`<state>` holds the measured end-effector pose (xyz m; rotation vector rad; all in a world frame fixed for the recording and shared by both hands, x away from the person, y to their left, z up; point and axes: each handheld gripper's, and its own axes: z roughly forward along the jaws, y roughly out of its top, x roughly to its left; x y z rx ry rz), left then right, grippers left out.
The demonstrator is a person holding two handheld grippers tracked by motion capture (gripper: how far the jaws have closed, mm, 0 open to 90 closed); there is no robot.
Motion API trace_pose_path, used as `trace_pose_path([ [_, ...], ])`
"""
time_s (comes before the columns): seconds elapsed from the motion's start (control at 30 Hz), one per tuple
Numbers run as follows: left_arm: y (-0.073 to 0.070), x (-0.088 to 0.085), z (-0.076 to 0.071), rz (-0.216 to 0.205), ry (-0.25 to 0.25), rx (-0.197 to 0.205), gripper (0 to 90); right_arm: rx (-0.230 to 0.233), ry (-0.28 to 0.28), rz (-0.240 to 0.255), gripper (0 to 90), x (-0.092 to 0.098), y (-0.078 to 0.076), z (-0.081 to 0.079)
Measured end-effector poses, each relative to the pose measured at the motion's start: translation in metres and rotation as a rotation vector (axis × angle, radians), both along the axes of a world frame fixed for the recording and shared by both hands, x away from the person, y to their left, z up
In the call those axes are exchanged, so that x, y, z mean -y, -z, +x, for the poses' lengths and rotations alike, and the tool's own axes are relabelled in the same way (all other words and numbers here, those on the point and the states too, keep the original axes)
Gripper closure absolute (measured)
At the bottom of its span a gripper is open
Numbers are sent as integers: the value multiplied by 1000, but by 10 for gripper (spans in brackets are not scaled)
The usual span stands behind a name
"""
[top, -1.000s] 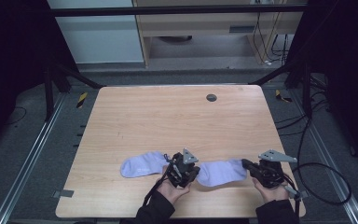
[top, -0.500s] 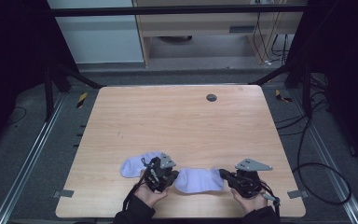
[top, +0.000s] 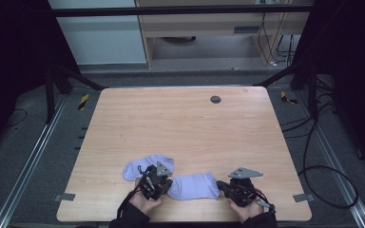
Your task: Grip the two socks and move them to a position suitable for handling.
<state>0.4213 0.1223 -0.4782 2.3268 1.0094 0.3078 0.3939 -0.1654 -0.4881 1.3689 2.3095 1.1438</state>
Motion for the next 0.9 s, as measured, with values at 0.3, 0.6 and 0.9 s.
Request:
trace_pose_path([
  [0.3, -12, -10, -2, -44, -25, 50, 683, 60, 29, -21, 789, 5, -5, 0],
  [0.6, -34, -36, 0, -97, -83, 143, 563, 124, 35, 19, 581, 4, -21, 10],
  [0.9, -40, -71, 9, -103, -166, 193, 504, 147, 23, 39, 444, -18, -34, 26],
])
